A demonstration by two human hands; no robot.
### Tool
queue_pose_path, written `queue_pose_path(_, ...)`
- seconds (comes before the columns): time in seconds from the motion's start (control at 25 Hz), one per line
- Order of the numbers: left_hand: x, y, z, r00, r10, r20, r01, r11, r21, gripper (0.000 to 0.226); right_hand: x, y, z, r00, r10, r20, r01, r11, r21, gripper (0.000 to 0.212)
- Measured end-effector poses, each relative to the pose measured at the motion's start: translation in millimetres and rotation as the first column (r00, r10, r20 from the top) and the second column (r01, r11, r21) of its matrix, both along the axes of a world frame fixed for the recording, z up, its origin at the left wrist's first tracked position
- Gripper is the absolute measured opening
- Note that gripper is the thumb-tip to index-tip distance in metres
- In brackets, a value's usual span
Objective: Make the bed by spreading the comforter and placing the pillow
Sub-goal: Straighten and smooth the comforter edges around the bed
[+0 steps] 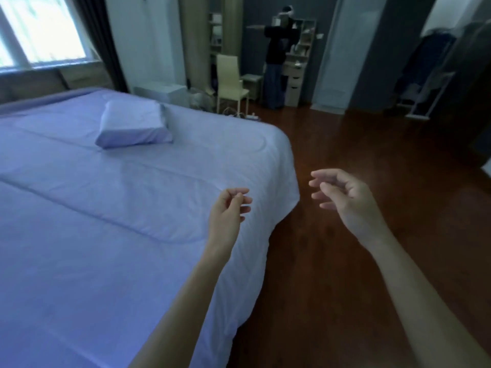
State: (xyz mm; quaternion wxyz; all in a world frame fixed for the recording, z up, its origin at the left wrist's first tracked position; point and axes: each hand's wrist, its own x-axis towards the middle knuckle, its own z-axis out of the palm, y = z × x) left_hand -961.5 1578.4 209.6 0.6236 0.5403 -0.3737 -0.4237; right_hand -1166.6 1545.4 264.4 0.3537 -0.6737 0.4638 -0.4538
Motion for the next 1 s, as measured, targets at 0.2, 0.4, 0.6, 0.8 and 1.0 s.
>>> queue_pose_path(0.2, 33, -17, -30, 0.983, 0.183, -0.021, -0.181, 0.979, 0.091, 0.02, 55, -79, -34, 0.969, 0.245, 0.023, -0.246, 0.961, 0.125, 0.027)
queue_pose_path(0.4, 135, -57, -80, 0.841, 0.533, 0.091, -0.54, 0.824, 0.172, 0.019, 142, -172, -74, 0.904, 0.427, 0.029, -0.423, 0.881, 0.212, 0.03)
queue_pose_path(0.6, 202, -102, -173, 0.651, 0.638, 0.411, -0.758, 0.564, 0.327, 0.023, 225, -243, -136, 0.799, 0.6, -0.032, -0.551, 0.753, 0.361, 0.03)
queue_pose_path(0.8, 191, -161, -206, 0.712, 0.684, 0.16, -0.69, 0.639, 0.341, 0.023, 301, -277, -204, 0.765, 0.64, -0.068, -0.566, 0.72, 0.403, 0.023)
queue_pose_path(1.0, 182, -172, -229, 0.442, 0.872, 0.211, -0.876, 0.368, 0.313, 0.024, 368, -259, -292, 0.546, 0.795, -0.266, -0.71, 0.607, 0.357, 0.038)
